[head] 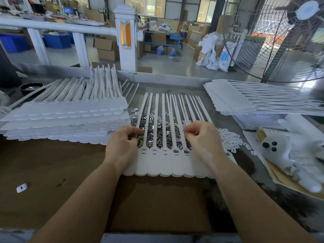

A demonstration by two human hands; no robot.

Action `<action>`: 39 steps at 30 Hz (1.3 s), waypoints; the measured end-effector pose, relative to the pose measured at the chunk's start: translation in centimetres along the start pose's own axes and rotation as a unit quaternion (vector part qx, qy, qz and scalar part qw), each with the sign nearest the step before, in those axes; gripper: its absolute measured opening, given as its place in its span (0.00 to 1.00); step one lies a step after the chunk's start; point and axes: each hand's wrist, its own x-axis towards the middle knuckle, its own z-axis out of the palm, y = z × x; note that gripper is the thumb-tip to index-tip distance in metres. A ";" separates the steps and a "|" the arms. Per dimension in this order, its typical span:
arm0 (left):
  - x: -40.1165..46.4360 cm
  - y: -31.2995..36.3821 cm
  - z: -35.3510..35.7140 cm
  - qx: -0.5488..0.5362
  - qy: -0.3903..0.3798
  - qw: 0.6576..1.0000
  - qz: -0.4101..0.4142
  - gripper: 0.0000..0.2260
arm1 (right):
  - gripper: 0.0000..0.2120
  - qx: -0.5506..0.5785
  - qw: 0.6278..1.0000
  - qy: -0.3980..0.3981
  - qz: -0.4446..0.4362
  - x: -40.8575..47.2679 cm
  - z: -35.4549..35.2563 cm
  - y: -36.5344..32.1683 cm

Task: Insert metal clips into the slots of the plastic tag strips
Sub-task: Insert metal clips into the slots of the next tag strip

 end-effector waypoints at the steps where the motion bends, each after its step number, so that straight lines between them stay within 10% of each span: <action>1: 0.0 0.0 0.0 -0.005 -0.001 1.000 0.000 0.15 | 0.09 -0.046 0.998 0.033 0.010 0.5 -0.5 0.5; 13: 0.0 0.0 0.0 0.005 0.000 1.000 0.008 0.17 | 0.15 -0.326 0.945 -0.015 0.030 1.7 -1.0 3.1; 28: 0.1 0.0 0.0 0.006 0.002 1.000 0.013 0.16 | 0.08 -0.215 0.968 0.116 -0.051 1.3 -0.6 3.5; 39: 0.3 -0.2 0.0 0.010 0.004 1.000 0.025 0.16 | 0.08 0.077 0.997 0.000 0.000 -0.2 0.1 1.5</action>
